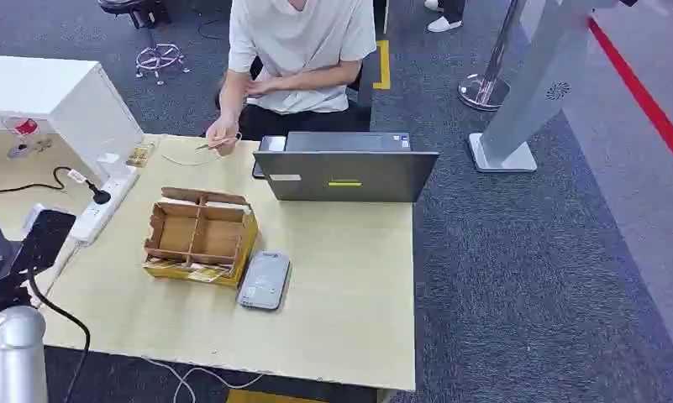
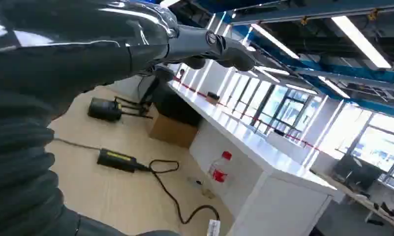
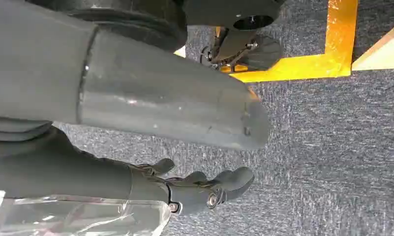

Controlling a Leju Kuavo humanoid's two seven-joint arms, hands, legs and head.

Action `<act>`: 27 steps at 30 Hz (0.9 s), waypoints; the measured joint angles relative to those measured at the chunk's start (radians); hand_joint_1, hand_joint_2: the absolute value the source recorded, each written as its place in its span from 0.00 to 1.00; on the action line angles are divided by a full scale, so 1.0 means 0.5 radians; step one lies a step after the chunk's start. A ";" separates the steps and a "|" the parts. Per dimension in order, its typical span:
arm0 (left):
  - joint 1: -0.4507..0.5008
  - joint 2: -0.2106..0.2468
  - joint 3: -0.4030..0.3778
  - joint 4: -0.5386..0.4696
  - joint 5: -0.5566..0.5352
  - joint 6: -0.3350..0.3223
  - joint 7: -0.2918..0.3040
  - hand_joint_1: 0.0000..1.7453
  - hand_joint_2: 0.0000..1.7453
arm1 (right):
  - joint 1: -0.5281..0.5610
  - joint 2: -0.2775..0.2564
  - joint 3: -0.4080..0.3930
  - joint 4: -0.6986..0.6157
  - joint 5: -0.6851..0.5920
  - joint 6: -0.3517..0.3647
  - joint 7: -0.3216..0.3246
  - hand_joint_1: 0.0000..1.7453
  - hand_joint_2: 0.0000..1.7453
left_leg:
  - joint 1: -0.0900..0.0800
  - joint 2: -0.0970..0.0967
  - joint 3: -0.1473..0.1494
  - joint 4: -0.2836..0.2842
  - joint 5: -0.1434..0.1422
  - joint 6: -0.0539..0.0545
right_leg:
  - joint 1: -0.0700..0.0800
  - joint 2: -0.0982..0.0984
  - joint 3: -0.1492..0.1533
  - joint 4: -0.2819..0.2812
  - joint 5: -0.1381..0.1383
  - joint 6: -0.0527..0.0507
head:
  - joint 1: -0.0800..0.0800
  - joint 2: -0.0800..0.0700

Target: Pass the card to the sensor for recognition and then transmit it.

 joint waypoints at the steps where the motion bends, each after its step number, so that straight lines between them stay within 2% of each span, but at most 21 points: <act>1: -0.013 0.021 -0.031 0.008 -0.064 0.008 0.028 0.00 1.00 | -0.001 -0.001 0.000 0.000 0.005 0.002 0.002 0.00 0.00 | 0.000 0.000 0.000 0.000 0.000 0.000 | 0.000 0.000 0.000 0.000 0.000 0.000 | -0.001 0.000; 14: -0.268 0.294 -0.426 0.235 -0.775 0.133 0.372 0.00 1.00 | -0.012 0.000 0.010 0.005 0.095 0.038 0.061 0.00 0.00 | 0.001 0.002 0.000 0.000 0.001 -0.001 | 0.000 0.002 -0.001 0.000 0.002 -0.002 | 0.000 0.000; 20: -0.382 0.381 -0.668 0.399 -1.019 0.208 0.553 0.00 1.00 | -0.014 0.000 0.010 0.009 0.133 0.040 0.077 0.00 0.00 | 0.001 0.003 -0.001 0.000 0.002 -0.002 | 0.000 0.003 -0.002 0.000 0.002 -0.003 | 0.000 0.000; 26: -0.470 0.422 -0.947 0.554 -1.210 0.276 0.743 0.00 1.00 | -0.017 0.000 0.010 0.009 0.170 0.040 0.104 0.00 0.00 | 0.000 0.003 -0.001 0.001 0.002 -0.002 | 0.000 0.003 -0.002 0.000 0.003 -0.003 | 0.000 0.000; 27: -0.481 0.424 -1.002 0.578 -1.215 0.287 0.778 1.00 1.00 | -0.017 0.000 0.010 0.009 0.176 0.040 0.107 0.00 0.00 | 0.000 0.003 -0.001 0.001 0.002 -0.002 | 0.000 0.003 -0.002 0.000 0.003 -0.003 | 0.000 0.000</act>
